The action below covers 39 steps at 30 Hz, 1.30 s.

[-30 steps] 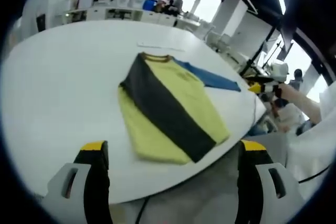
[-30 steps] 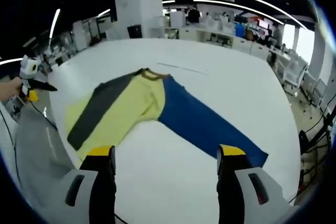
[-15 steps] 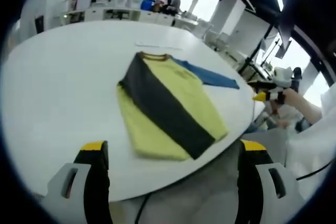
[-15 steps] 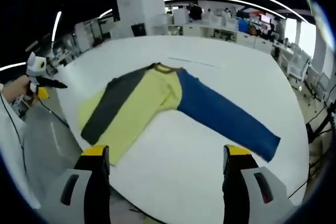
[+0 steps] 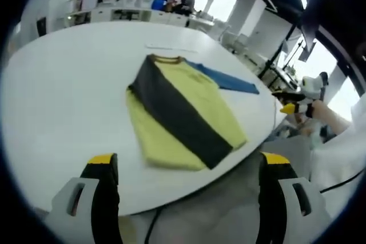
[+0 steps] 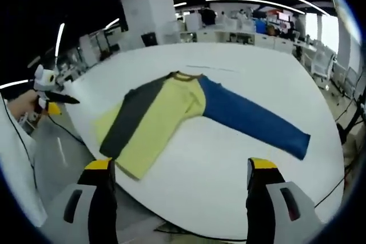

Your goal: Fold the garment on the visible template until the final outline fits inside the template.

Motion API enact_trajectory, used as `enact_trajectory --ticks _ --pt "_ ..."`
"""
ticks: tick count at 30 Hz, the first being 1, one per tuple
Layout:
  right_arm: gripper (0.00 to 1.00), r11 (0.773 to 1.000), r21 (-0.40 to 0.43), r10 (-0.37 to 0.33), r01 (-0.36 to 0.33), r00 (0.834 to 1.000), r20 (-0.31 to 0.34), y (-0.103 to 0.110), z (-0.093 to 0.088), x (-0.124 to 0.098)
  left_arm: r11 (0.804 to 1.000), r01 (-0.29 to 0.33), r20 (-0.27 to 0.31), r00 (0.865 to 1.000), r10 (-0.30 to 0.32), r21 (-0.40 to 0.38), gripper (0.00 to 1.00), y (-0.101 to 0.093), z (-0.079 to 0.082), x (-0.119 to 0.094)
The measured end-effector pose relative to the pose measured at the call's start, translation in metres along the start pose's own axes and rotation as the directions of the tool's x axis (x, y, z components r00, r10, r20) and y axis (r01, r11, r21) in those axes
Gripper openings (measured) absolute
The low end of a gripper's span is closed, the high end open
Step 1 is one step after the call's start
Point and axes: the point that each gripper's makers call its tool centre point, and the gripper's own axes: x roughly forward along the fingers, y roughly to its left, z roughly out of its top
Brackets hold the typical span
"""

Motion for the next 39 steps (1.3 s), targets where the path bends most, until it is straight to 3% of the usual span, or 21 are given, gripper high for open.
enact_trajectory --ticks 7,10,27,39 --pt "1.00 1.000 0.005 0.004 -0.004 1.000 -0.013 0.010 -0.007 -0.006 1.000 -0.002 -0.004 1.000 0.002 -0.004 0.99 0.002 -0.006 -0.003" --pt "1.00 1.000 0.002 0.010 -0.010 1.000 0.021 0.015 -0.003 -0.009 1.000 0.000 -0.006 1.000 0.000 -0.005 0.99 0.001 -0.007 -0.003" --pt "1.00 1.000 0.004 -0.002 0.002 1.000 0.015 0.015 -0.007 -0.012 1.000 0.016 -0.019 1.000 -0.016 0.007 0.99 -0.001 -0.009 -0.001" --pt "1.00 1.000 0.012 -0.014 0.014 1.000 0.025 0.013 -0.009 -0.015 0.997 0.056 -0.061 0.997 -0.053 0.049 0.99 -0.013 -0.007 0.017"
